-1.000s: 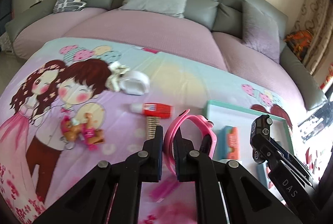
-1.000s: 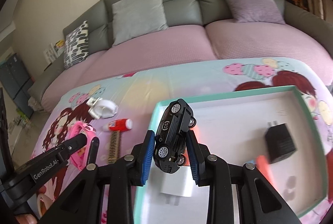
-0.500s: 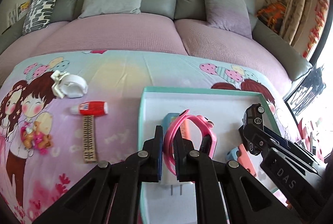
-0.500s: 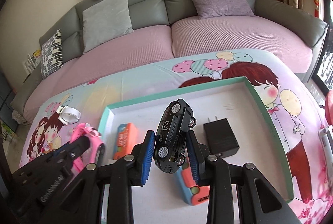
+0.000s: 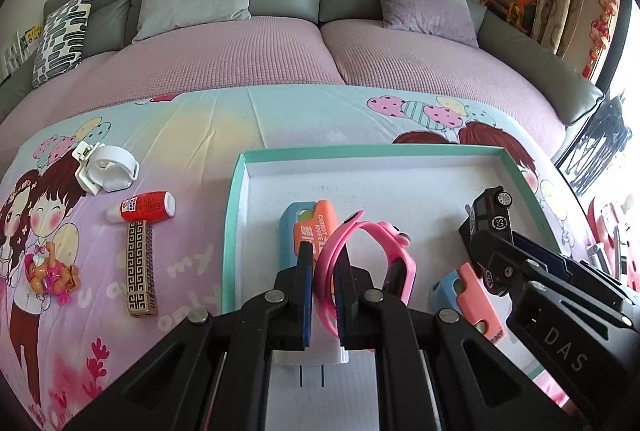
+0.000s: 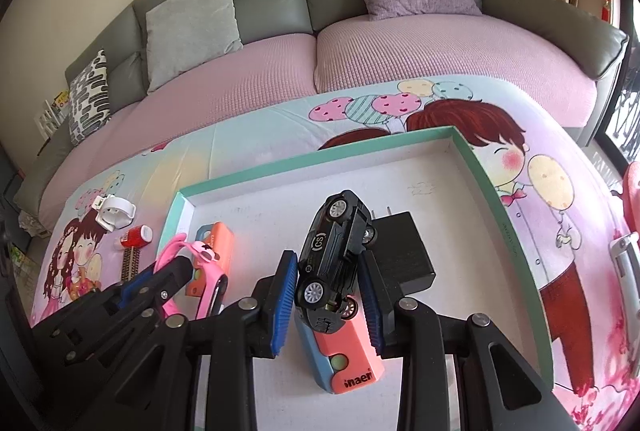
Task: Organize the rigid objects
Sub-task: 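Carry pink bracelet in left tool while right tool carries toy car over teal box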
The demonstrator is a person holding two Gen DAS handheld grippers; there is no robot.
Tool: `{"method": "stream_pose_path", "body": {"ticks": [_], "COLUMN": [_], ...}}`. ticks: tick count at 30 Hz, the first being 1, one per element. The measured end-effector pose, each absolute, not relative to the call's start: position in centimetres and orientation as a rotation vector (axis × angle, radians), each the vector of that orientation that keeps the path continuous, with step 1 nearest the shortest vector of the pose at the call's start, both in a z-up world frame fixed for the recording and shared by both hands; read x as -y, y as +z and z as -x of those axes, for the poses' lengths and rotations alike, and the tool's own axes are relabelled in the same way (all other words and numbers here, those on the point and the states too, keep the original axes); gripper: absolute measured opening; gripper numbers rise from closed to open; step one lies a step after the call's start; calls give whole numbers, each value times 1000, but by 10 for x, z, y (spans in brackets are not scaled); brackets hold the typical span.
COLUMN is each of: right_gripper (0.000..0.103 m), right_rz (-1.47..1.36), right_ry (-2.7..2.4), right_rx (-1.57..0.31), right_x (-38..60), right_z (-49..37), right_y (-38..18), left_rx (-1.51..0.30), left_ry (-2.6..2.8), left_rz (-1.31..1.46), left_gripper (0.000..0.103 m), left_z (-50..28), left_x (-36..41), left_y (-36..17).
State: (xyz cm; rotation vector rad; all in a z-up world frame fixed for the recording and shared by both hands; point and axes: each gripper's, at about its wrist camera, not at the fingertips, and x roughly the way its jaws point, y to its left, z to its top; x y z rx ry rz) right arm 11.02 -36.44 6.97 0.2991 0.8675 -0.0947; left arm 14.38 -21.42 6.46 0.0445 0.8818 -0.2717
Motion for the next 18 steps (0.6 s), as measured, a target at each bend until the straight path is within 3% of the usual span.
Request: {"method": "stream_pose_path", "body": {"ticks": [18], "right_gripper": [34], "right_rz": [-285], "right_ry": [-83], "right_rx": [-907], "right_x": [365], "right_z": [-115], "right_y": [62], "left_rx": [-899], "left_ry": [-257], "left_rz": [-75], "left_gripper": [11], "left_z": [-142], "left_x": [222], "left_y": [56]}}
